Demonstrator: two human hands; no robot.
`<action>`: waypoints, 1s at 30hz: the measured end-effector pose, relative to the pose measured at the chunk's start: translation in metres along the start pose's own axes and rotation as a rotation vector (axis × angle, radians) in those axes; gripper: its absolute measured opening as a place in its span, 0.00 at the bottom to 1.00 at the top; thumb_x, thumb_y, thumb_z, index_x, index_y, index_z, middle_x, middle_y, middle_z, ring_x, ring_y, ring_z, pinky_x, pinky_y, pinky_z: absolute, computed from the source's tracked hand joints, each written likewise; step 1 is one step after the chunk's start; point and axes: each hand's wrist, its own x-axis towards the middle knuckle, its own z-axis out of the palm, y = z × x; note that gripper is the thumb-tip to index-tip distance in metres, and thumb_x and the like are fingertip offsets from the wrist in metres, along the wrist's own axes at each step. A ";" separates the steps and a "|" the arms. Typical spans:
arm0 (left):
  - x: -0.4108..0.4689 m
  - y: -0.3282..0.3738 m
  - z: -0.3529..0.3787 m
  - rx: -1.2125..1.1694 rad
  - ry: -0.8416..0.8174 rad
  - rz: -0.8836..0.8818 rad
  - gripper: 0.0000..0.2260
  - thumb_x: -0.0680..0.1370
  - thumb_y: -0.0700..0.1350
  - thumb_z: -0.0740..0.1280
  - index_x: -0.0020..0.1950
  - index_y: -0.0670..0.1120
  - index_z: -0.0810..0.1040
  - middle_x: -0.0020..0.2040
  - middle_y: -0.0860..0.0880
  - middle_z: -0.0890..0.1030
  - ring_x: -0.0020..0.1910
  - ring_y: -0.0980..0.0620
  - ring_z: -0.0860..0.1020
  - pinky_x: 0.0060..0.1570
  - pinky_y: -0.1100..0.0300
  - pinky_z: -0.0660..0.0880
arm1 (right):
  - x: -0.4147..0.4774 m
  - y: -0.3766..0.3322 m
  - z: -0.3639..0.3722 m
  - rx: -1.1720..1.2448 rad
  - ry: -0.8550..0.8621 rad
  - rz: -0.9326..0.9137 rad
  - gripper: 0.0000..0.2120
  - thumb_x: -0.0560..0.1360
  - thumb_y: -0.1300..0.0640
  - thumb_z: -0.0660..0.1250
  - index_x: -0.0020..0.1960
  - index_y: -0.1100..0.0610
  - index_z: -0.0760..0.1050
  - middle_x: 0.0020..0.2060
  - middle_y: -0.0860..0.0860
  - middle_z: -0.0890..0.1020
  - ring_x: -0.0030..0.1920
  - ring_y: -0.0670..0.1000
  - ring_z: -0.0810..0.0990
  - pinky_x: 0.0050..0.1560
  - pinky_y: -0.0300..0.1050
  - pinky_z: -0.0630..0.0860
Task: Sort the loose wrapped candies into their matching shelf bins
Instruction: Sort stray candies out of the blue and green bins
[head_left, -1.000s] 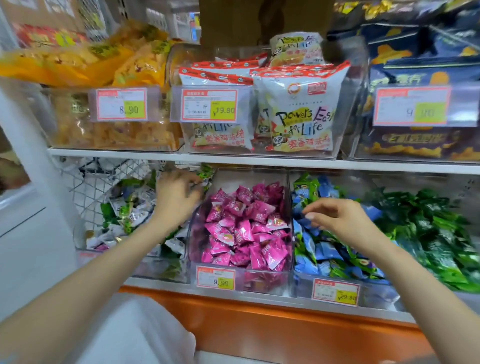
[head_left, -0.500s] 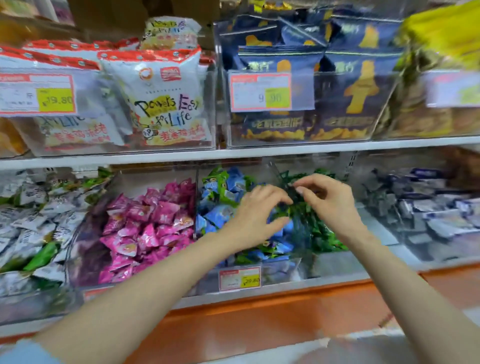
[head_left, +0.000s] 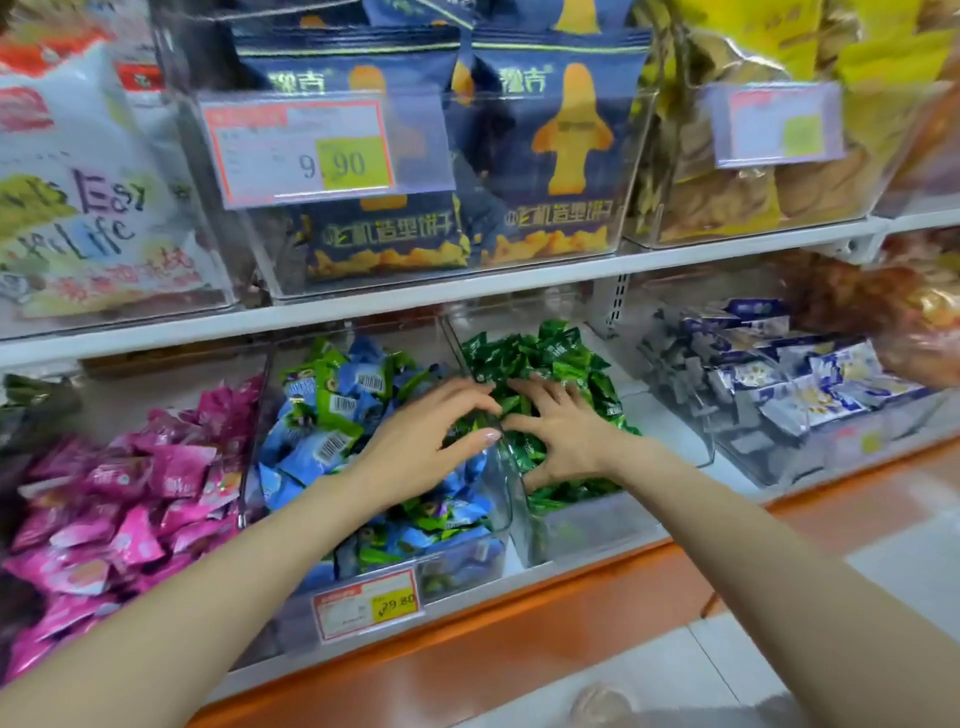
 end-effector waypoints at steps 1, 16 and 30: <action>0.000 0.000 0.000 0.009 0.007 0.006 0.17 0.78 0.60 0.57 0.63 0.55 0.72 0.68 0.59 0.67 0.65 0.63 0.65 0.53 0.66 0.64 | 0.003 -0.001 0.002 -0.024 0.033 0.000 0.33 0.69 0.38 0.69 0.70 0.43 0.64 0.76 0.52 0.48 0.75 0.58 0.43 0.72 0.66 0.43; -0.004 -0.006 0.000 0.020 0.016 0.034 0.21 0.74 0.66 0.49 0.60 0.62 0.70 0.63 0.67 0.64 0.60 0.72 0.62 0.45 0.75 0.66 | -0.010 0.049 0.002 0.392 0.345 -0.001 0.14 0.70 0.57 0.74 0.53 0.58 0.78 0.57 0.54 0.78 0.62 0.56 0.73 0.61 0.46 0.66; -0.003 -0.012 0.000 -0.066 0.001 0.033 0.16 0.74 0.67 0.50 0.59 0.68 0.68 0.64 0.71 0.65 0.63 0.75 0.62 0.54 0.78 0.62 | -0.021 0.061 -0.045 0.228 0.152 0.121 0.24 0.70 0.60 0.70 0.64 0.45 0.73 0.71 0.46 0.66 0.70 0.50 0.64 0.68 0.49 0.66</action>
